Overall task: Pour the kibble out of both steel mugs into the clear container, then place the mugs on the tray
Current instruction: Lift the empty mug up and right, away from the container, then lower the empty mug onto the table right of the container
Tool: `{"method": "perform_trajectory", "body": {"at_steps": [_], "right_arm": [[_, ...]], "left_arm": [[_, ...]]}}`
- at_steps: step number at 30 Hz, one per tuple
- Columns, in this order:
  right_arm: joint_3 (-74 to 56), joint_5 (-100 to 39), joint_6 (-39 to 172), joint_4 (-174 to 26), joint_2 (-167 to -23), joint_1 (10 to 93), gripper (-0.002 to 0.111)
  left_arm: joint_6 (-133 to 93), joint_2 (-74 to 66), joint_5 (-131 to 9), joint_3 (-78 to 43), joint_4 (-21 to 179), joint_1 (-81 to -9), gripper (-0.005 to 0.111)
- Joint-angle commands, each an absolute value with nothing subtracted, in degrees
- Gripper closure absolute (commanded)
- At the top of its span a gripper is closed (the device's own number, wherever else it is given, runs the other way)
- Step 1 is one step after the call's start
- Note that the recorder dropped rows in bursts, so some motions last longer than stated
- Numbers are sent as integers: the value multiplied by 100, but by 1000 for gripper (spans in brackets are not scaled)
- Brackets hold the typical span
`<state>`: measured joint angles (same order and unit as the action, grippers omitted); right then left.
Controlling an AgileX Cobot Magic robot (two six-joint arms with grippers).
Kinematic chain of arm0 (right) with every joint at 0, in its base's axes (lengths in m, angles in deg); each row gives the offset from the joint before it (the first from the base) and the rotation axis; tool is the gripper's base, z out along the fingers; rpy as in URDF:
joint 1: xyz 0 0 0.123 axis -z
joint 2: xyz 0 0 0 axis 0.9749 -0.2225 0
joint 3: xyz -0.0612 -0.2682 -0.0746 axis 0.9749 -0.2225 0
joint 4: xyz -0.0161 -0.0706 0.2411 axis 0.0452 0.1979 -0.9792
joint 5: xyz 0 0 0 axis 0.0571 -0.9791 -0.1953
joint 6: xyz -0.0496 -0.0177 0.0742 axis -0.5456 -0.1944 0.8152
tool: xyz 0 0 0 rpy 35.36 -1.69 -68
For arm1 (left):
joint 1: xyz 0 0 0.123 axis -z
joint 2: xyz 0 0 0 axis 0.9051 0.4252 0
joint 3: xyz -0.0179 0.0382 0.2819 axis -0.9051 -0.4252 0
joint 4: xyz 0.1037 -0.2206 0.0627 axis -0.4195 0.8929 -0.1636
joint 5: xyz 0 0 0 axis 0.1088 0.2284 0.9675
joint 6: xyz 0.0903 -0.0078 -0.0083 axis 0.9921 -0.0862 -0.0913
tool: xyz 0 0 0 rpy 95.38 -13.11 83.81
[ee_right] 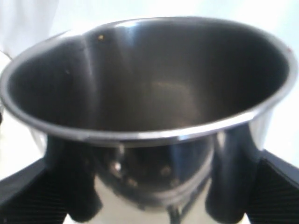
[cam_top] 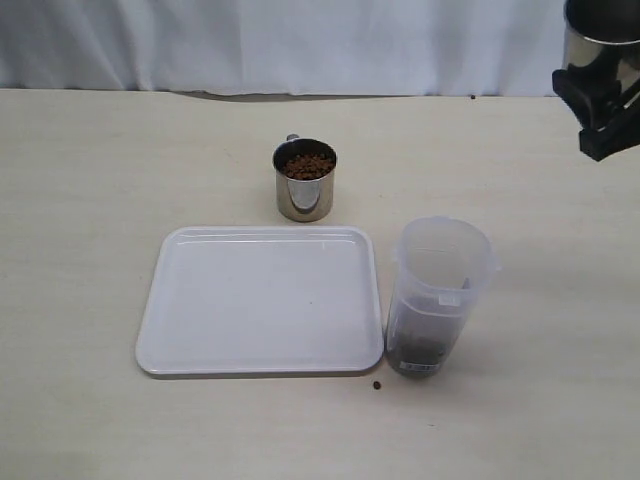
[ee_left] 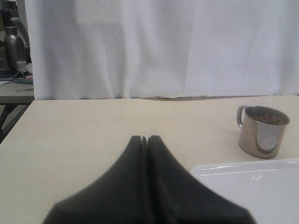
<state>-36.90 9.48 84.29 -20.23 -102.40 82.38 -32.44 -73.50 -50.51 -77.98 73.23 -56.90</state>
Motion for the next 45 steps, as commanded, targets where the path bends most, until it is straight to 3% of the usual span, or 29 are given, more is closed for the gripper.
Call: {"method": "perform_trajectory", "body": {"at_steps": [1, 21, 32, 45], "right_arm": [[-3654, 1749, 8513, -2034, -11007, 8331, 103], [-3654, 3943, 7621, -2247, -13718, 8311, 103], [-3171, 3943, 7014, -1844, -15021, 8300, 103], [-3372, 3943, 6875, -1849, -15104, 8302, 103]], "left_arm": [[-3224, -7371, -5151, -7812, 7324, -5714, 107], [-3224, -7371, -5142, -7812, 7336, -5714, 107], [-3224, -7371, -5142, -7812, 7336, -5714, 107], [-3224, -7371, -5141, -7812, 7325, -5714, 107]]}}
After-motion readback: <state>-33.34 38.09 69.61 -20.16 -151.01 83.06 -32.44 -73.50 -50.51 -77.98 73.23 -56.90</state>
